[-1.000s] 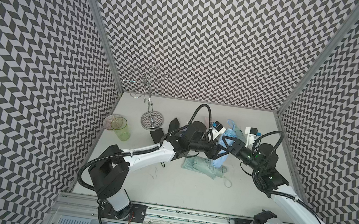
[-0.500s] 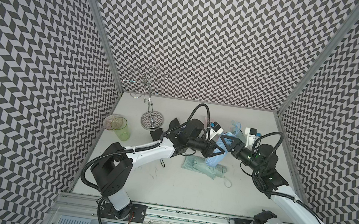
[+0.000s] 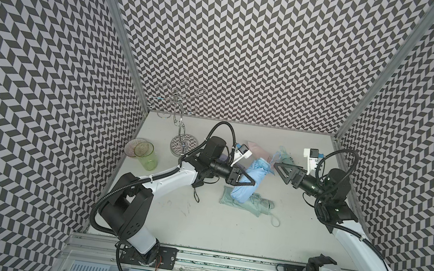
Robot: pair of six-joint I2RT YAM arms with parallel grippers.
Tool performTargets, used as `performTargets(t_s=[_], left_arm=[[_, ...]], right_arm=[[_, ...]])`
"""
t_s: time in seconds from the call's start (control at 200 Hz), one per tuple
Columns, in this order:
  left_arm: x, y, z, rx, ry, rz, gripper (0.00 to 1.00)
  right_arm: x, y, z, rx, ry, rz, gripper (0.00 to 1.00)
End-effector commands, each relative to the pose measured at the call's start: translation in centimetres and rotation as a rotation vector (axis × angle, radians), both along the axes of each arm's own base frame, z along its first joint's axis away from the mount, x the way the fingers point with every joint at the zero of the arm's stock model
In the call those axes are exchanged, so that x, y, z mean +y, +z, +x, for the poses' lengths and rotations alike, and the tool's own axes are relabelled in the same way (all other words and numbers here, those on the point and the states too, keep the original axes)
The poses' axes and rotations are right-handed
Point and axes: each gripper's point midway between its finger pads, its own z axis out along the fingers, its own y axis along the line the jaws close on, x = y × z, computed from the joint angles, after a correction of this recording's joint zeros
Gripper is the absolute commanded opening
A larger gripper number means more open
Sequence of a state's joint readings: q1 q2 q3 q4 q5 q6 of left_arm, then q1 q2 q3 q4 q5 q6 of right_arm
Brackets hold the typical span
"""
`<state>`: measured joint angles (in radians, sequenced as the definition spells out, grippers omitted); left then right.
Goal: Take umbrellas out of sleeves
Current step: Pick up the umbrella from the center of the board.
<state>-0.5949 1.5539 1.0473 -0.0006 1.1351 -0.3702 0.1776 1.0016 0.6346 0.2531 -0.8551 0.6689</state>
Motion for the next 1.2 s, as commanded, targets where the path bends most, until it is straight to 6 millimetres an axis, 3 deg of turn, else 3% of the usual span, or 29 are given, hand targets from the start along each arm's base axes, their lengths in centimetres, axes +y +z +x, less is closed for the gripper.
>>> performTargets(t_s=[0.0, 0.29, 0.436, 0.611, 0.711, 0.926, 1.112, 1.197], left_arm=[[0.8, 4.4, -2.8, -0.034, -0.145, -0.118, 0.27], [1.5, 4.3, -3.1, -0.019, -0.155, -0.104, 0.26], [1.5, 4.2, -2.9, -0.023, -0.153, -0.096, 0.26], [1.5, 3.5, -2.9, -0.010, -0.155, -0.085, 0.26], [1.5, 3.4, -2.9, -0.009, -0.152, -0.082, 0.26], [1.2, 2.9, -2.6, 0.004, -0.156, -0.075, 0.26], [0.9, 2.4, -2.4, 0.017, -0.160, -0.066, 0.27], [0.8, 2.5, -2.0, 0.019, -0.154, -0.062, 0.43]], right_arm=[[2.1, 1.6, -3.9, -0.135, 0.290, 0.036, 0.95], [6.7, 1.8, -6.8, -0.179, 0.473, 0.035, 0.96], [7.8, 2.0, -7.0, -0.180, 0.469, 0.057, 0.93], [7.9, 2.6, -5.8, -0.175, 0.402, 0.066, 0.76], [8.0, 2.7, -5.8, -0.172, 0.406, 0.067, 0.71], [7.8, 2.3, -5.3, -0.154, 0.362, 0.079, 0.49], [7.3, 3.1, -5.0, -0.142, 0.312, 0.147, 0.35], [7.0, 3.5, -4.6, -0.130, 0.273, 0.173, 0.29]])
